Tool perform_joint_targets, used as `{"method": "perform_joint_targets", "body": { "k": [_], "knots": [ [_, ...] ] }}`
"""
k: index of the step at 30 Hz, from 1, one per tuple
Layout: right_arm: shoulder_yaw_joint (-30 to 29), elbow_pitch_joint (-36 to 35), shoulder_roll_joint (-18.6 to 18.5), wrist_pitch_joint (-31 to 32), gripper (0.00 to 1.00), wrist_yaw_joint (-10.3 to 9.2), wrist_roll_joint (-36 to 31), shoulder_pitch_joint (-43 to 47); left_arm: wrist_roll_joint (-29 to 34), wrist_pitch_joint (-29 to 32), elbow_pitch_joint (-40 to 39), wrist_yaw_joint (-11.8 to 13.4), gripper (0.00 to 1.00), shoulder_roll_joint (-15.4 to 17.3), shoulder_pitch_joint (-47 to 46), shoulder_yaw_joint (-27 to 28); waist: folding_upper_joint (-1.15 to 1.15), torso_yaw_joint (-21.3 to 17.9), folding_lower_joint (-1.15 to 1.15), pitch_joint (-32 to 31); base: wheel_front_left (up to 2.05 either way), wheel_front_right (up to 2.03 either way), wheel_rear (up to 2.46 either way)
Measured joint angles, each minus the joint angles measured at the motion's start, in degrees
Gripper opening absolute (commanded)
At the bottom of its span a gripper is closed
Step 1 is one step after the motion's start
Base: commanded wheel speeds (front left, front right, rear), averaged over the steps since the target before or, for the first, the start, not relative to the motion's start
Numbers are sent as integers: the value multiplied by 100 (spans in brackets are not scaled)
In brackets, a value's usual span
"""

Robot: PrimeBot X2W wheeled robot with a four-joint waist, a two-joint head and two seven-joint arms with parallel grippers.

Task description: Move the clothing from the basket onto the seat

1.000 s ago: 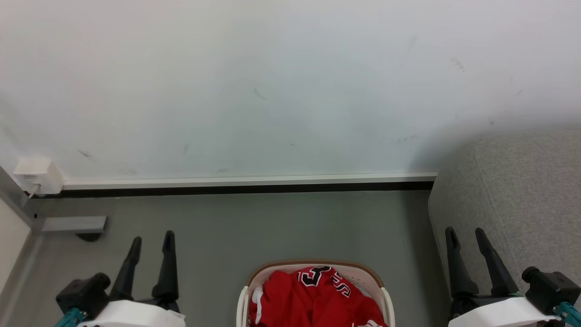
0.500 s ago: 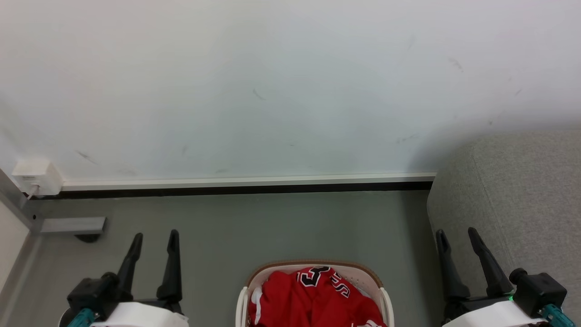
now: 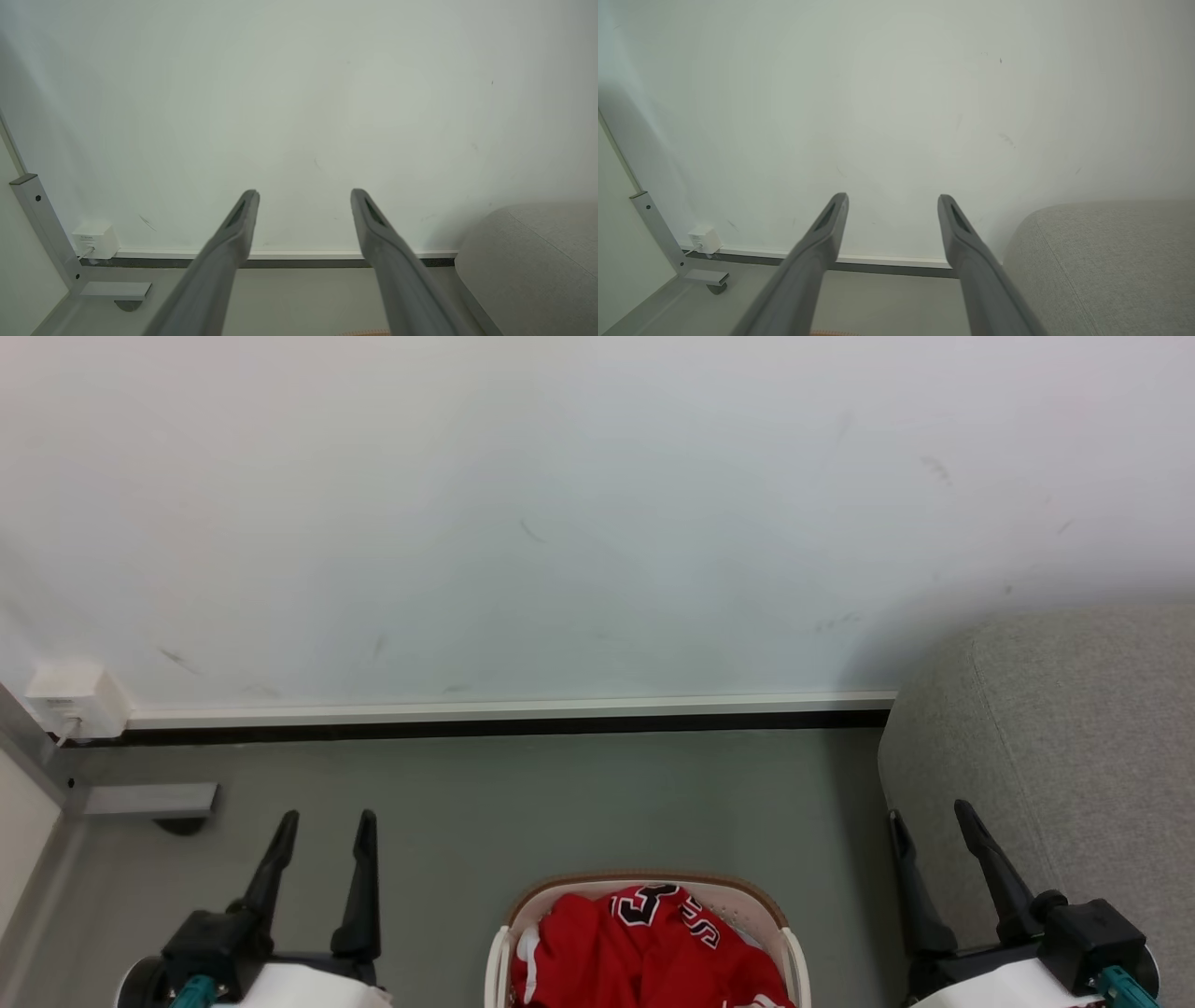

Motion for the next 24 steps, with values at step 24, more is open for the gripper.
{"method": "perform_joint_targets", "body": {
  "k": [24],
  "knots": [
    [71,31,-10,-170,100,0,-517,-56,664,-188,-46,-56,100,-25,18,36,0,-27,0,-4,0,0,0]
  ]
}}
